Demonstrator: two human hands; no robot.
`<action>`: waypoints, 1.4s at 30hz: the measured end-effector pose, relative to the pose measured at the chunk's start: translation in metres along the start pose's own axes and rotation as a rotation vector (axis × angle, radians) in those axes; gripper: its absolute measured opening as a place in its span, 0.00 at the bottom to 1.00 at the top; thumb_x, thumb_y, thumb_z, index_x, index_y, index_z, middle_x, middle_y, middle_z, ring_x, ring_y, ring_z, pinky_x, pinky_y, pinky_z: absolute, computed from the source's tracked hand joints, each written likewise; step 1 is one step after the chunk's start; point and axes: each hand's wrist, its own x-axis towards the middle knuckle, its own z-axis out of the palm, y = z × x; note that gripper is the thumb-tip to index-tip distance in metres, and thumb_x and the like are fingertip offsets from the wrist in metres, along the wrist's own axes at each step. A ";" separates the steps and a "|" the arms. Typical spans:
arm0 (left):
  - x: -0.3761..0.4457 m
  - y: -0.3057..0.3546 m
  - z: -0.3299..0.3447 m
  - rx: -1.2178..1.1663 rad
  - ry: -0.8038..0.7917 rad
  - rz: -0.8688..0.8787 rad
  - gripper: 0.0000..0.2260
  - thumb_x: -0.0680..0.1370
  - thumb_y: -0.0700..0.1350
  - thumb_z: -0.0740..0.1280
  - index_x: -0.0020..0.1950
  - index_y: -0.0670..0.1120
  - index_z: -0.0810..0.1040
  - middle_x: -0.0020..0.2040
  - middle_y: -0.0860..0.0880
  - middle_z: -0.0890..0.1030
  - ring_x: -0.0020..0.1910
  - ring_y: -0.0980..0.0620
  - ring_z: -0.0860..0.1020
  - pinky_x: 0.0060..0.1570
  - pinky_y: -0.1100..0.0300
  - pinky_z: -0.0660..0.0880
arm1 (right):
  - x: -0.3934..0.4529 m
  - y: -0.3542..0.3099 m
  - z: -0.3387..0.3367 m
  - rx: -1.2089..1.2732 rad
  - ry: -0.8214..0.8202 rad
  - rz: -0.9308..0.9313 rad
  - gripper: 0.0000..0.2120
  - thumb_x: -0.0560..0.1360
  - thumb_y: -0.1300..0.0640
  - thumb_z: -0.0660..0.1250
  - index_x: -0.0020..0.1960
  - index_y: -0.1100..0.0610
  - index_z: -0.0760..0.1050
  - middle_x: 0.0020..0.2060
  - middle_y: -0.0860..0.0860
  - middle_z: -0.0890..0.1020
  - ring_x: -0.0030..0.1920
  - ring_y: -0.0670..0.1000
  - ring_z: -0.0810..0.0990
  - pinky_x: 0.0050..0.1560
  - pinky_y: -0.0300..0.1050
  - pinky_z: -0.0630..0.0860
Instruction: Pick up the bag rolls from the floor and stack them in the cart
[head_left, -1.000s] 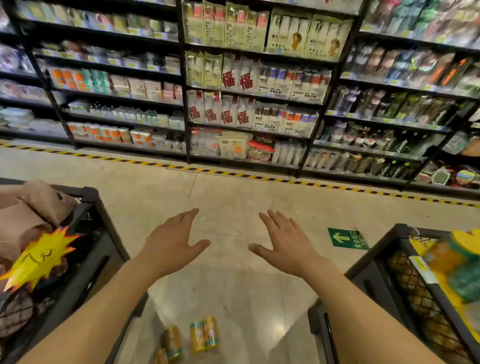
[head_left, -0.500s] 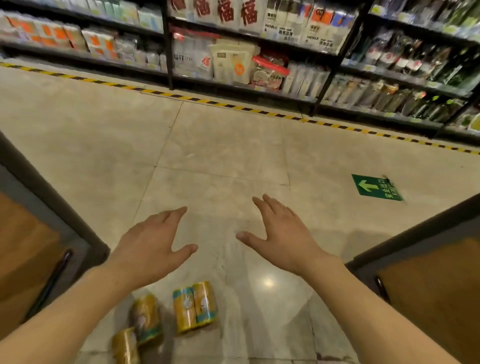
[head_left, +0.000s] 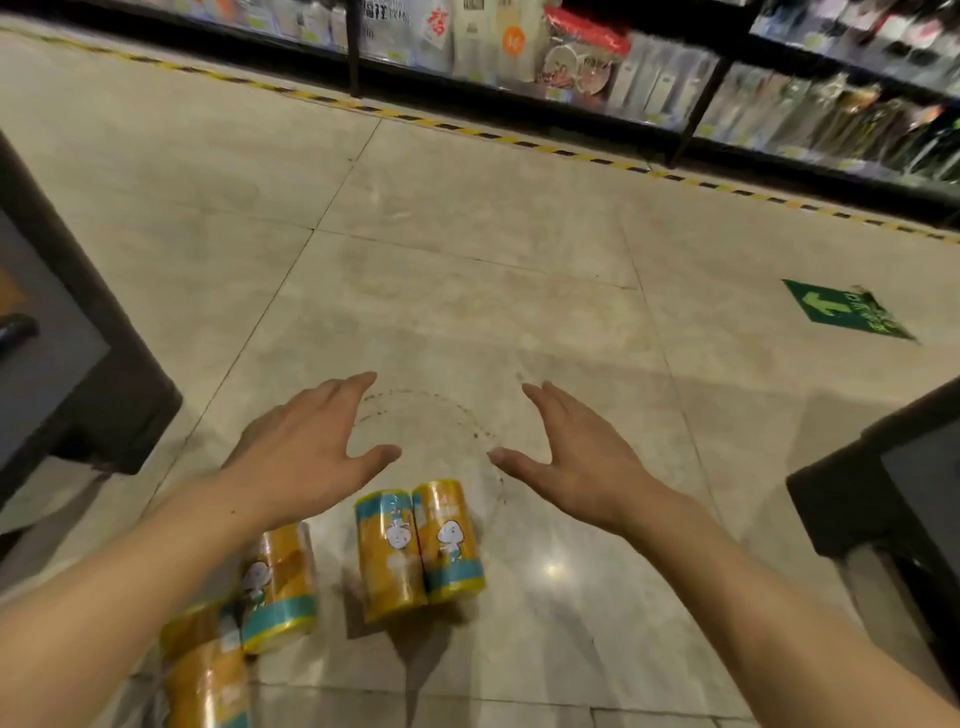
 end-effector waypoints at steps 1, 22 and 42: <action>0.001 -0.003 0.007 0.005 0.011 0.012 0.39 0.77 0.69 0.60 0.81 0.56 0.49 0.80 0.53 0.62 0.76 0.48 0.65 0.68 0.48 0.71 | 0.001 0.002 0.007 0.012 0.002 0.003 0.44 0.76 0.29 0.58 0.83 0.49 0.48 0.83 0.51 0.51 0.82 0.51 0.51 0.79 0.49 0.52; -0.044 -0.023 0.042 -0.081 0.006 -0.132 0.39 0.76 0.67 0.64 0.81 0.54 0.53 0.79 0.50 0.64 0.75 0.47 0.67 0.68 0.48 0.69 | 0.018 -0.023 0.096 0.238 -0.116 0.187 0.43 0.76 0.35 0.67 0.81 0.54 0.54 0.76 0.57 0.66 0.73 0.59 0.69 0.70 0.57 0.70; -0.052 -0.043 0.059 -0.225 -0.046 -0.328 0.37 0.75 0.66 0.67 0.79 0.56 0.57 0.76 0.49 0.69 0.72 0.46 0.70 0.68 0.43 0.72 | 0.034 -0.017 0.157 1.256 -0.085 0.596 0.37 0.63 0.39 0.79 0.63 0.58 0.74 0.52 0.59 0.84 0.43 0.57 0.86 0.39 0.50 0.83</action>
